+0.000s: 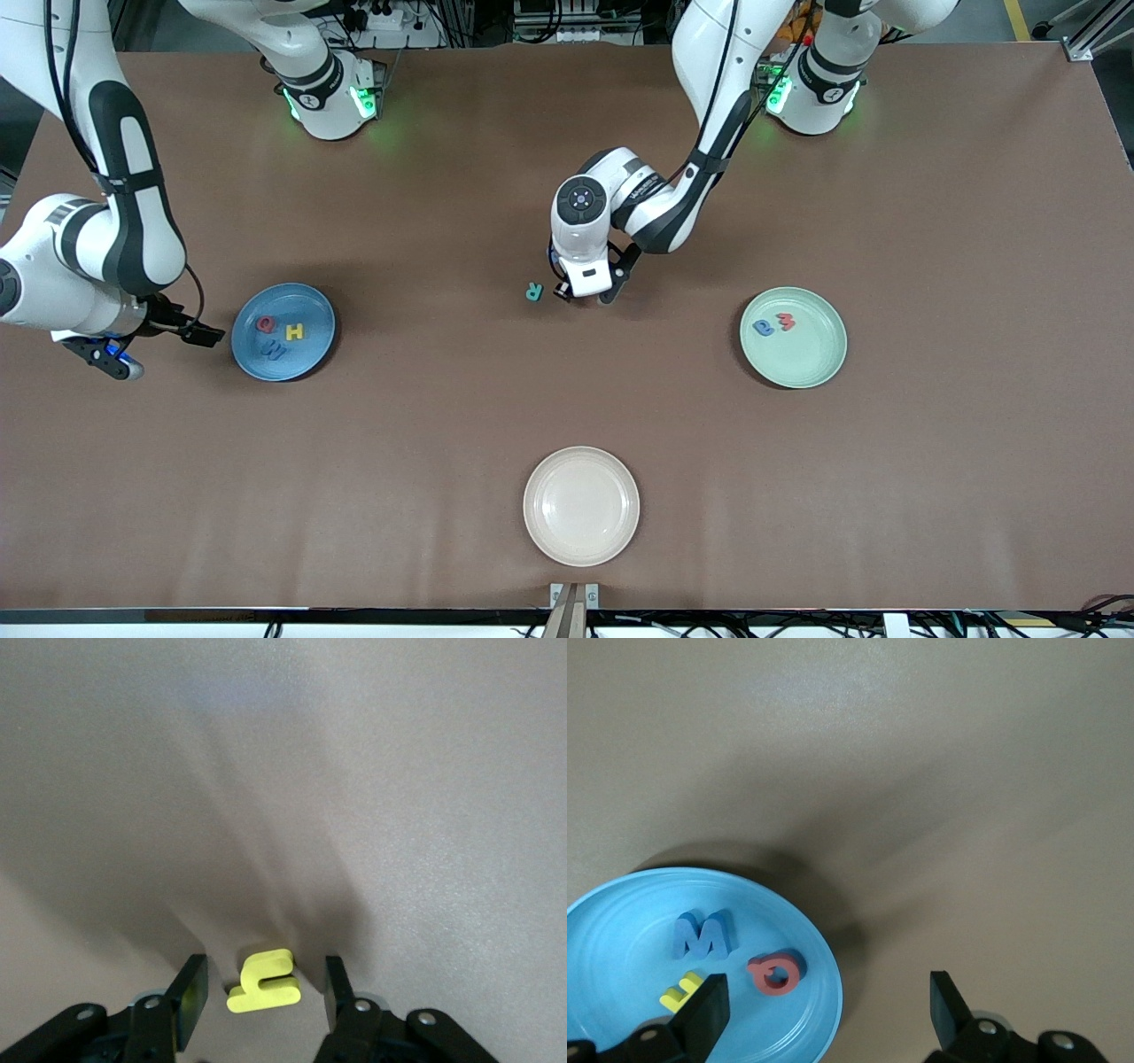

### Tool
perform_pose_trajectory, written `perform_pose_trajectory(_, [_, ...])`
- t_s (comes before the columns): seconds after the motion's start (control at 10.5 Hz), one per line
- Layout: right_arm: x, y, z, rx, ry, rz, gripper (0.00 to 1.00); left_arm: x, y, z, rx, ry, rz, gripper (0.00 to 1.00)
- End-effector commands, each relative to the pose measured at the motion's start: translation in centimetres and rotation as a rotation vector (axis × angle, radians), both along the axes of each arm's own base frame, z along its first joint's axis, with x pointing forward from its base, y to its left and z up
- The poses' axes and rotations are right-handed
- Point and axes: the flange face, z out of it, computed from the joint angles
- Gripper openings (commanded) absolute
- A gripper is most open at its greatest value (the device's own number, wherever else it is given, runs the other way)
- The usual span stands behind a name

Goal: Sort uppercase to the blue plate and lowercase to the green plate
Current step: 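Grasp the yellow u with the left gripper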

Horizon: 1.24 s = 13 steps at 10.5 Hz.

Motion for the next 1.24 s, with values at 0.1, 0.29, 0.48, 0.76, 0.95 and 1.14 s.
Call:
perform_pose_trajectory(0.1, [0.2,0.0,0.7,-0.001,-0.013,-0.009,1.0,-0.6,-0.5,-0.3,-0.005,0.008,0.024,0.35])
perform_pose_trajectory(0.29, [0.5,0.0,1.2,0.0,-0.02,-0.008,1.0,-0.6,-0.4,-0.4,-0.004,0.009,0.024,0.28])
perform_pose_trajectory(0.48, [0.6,-0.1,1.3,0.0,-0.021,-0.009,1.0,-0.7,-0.4,-0.4,-0.003,0.01,0.022,0.24])
perform_pose_trajectory(0.76, [0.8,-0.1,1.6,0.0,-0.028,-0.013,1.0,0.6,0.0,0.6,-0.011,-0.012,0.016,0.23])
perform_pose_trajectory(0.95, [1.2,0.5,1.8,-0.001,-0.039,-0.055,1.0,3.3,1.8,1.6,-0.02,-0.028,0.007,0.23])
perform_pose_trajectory(1.14, [1.9,3.0,1.8,0.038,-0.057,-0.088,1.0,6.1,4.4,2.9,-0.002,-0.049,-0.011,0.23])
